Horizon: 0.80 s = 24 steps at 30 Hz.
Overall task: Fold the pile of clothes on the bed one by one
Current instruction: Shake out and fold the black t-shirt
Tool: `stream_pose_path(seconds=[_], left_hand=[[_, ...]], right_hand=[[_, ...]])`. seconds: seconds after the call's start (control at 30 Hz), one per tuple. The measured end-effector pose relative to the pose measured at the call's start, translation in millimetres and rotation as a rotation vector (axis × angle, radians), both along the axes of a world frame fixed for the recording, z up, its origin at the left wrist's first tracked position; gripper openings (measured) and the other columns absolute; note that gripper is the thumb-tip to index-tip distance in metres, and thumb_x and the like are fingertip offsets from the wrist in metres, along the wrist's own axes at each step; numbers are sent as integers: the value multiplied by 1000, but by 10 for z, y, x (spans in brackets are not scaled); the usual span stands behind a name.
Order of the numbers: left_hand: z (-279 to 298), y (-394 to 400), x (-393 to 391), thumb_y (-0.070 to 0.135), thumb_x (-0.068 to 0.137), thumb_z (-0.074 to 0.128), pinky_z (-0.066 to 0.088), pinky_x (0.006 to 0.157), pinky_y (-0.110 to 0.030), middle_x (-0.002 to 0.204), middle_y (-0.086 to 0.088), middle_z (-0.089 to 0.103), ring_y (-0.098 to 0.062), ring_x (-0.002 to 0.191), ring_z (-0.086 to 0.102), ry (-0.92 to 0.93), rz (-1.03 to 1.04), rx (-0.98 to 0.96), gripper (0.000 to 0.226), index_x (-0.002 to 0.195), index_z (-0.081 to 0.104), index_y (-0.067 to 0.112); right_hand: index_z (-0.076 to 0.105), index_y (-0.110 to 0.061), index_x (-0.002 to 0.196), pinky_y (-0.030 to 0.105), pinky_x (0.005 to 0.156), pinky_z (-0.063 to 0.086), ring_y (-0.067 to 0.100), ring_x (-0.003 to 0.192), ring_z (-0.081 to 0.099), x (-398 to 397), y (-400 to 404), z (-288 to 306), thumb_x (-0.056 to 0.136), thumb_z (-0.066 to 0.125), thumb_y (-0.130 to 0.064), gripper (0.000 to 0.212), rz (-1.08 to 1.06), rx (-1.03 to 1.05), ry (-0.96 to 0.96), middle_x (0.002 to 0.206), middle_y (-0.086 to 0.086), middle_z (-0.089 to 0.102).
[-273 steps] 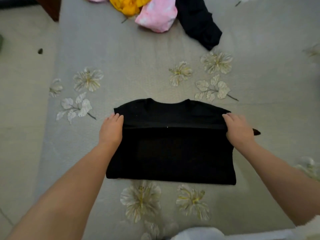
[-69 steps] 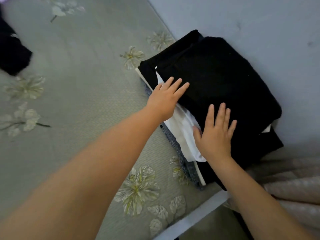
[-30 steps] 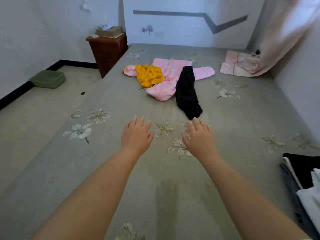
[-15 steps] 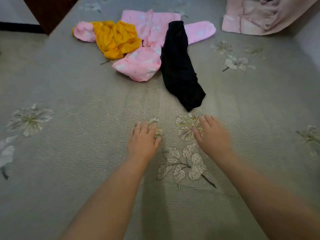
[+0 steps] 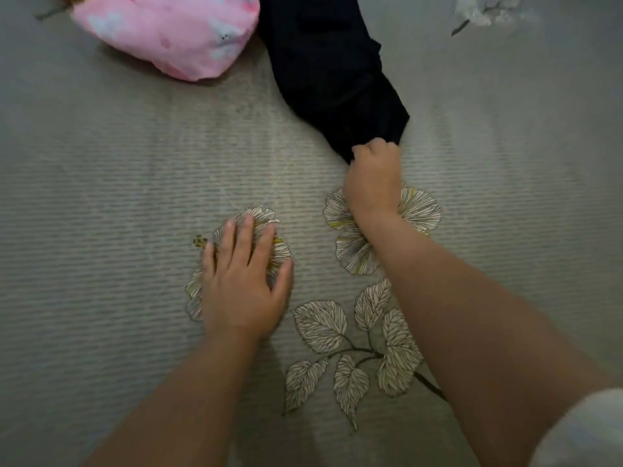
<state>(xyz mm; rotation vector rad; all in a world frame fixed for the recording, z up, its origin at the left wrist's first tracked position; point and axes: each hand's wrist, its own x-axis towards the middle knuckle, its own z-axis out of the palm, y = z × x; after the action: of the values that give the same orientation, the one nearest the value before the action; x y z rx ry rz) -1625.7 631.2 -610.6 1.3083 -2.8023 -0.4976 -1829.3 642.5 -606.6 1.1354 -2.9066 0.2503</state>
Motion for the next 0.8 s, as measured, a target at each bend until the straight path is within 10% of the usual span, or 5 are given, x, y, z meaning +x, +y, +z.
stream_pose_path(seconds=[0.2, 0.47, 0.8], left_hand=[[-1, 14, -10, 55, 84, 13, -15, 108, -29, 155, 2, 6, -14, 142, -4, -6, -8, 22, 67, 145, 16, 27], [77, 59, 32, 56, 81, 17, 2, 113, -39, 152, -17, 12, -28, 141, 10, 190, -8, 48, 78, 145, 16, 11], [125, 227, -108, 14, 93, 46, 36, 93, -38, 125, -19, 55, -35, 116, 49, 174, -324, -71, 30, 113, 60, -3]], right_hand=[[62, 4, 62, 28, 49, 39, 28, 55, 53, 315, 515, 171, 59, 55, 12, 11, 504, -258, 136, 58, 16, 55], [70, -1, 86, 44, 91, 36, 26, 99, 44, 1522, 1988, -58, 78, 48, -15, 27, 177, -206, 45, 94, 19, 67], [67, -5, 84, 52, 88, 46, 31, 91, 64, 1482, 1910, 12, 74, 47, -15, 25, 157, -218, 32, 94, 14, 66]])
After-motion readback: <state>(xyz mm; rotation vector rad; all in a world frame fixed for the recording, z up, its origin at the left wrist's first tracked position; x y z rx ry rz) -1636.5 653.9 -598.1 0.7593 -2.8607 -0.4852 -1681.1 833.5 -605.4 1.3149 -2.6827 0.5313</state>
